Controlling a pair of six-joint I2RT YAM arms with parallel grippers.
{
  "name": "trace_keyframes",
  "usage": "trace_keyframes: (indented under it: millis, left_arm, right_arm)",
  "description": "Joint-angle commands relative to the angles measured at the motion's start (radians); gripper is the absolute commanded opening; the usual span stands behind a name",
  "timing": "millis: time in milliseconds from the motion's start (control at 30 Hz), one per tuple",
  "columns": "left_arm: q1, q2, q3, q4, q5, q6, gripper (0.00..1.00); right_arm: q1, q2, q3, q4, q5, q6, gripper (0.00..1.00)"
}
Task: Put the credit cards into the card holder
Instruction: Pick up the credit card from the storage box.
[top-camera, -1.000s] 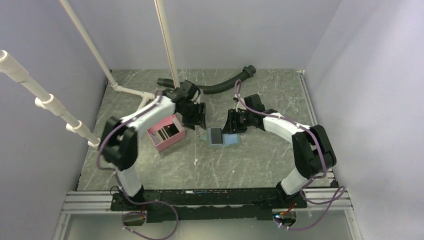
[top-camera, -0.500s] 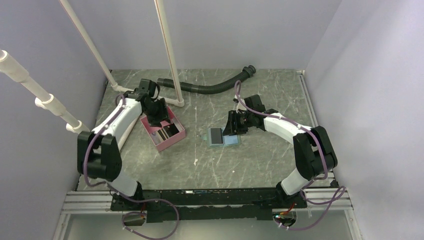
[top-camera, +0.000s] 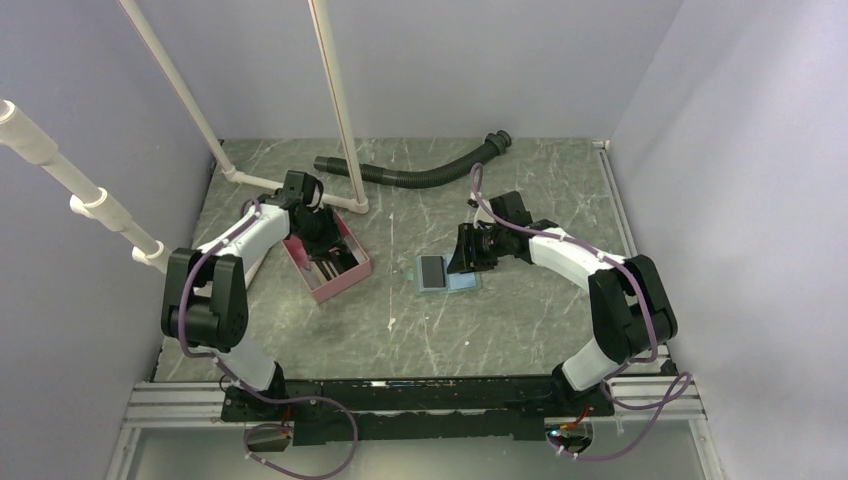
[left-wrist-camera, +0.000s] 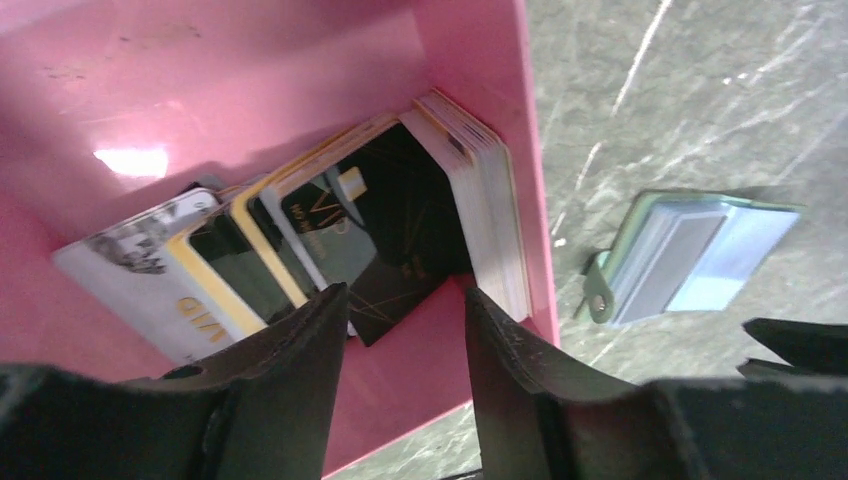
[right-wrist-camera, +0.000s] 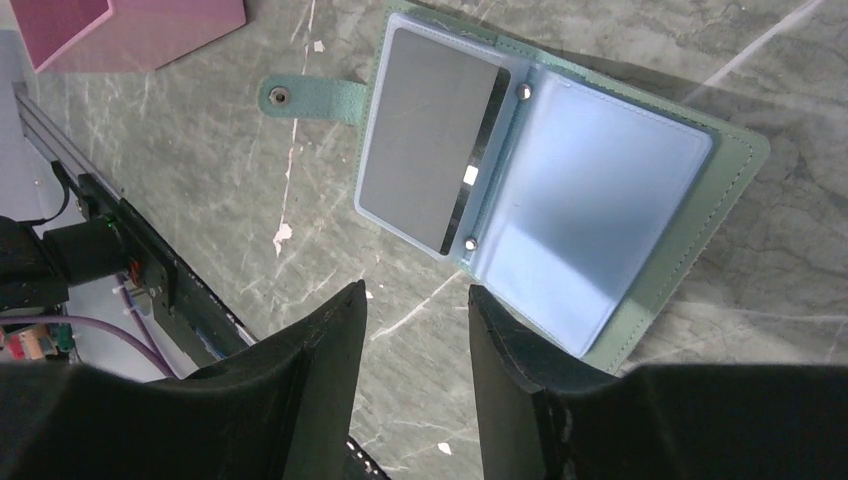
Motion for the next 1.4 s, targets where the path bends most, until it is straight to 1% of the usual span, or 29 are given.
trace_keyframes:
  millis: [0,100,200,400,567,800,1067,1367]
  left_arm:
    - [0.009,-0.062,-0.042,0.159,0.132,-0.072,0.53]
    - [0.017,-0.052,-0.057,0.196,0.154,-0.091,0.49]
    - [0.035,-0.049,-0.093,0.248,0.182,-0.122,0.41]
    - [0.062,-0.056,-0.159,0.337,0.230,-0.162,0.34]
    - [0.072,-0.067,-0.190,0.380,0.252,-0.174,0.32]
    - [0.086,-0.068,-0.244,0.469,0.305,-0.218,0.31]
    - [0.098,-0.080,-0.285,0.549,0.336,-0.258,0.26]
    - [0.103,-0.109,-0.268,0.518,0.337,-0.256,0.20]
  right_arm:
    - [-0.002,-0.035,-0.012,0.006,0.005,-0.014,0.44]
    - [-0.003,-0.042,-0.015,0.004,0.006,-0.014,0.44]
    - [-0.003,-0.052,-0.020,0.005,0.004,-0.016,0.44]
    - [-0.002,-0.067,-0.027,0.004,0.006,-0.016,0.43]
    - [-0.002,-0.070,-0.034,0.014,0.001,-0.008,0.43]
    - [-0.003,-0.072,-0.034,0.012,-0.001,-0.006,0.42]
    - [-0.003,-0.071,-0.037,0.010,-0.004,-0.005,0.42]
    - [-0.001,-0.070,-0.033,0.010,-0.010,-0.005,0.42]
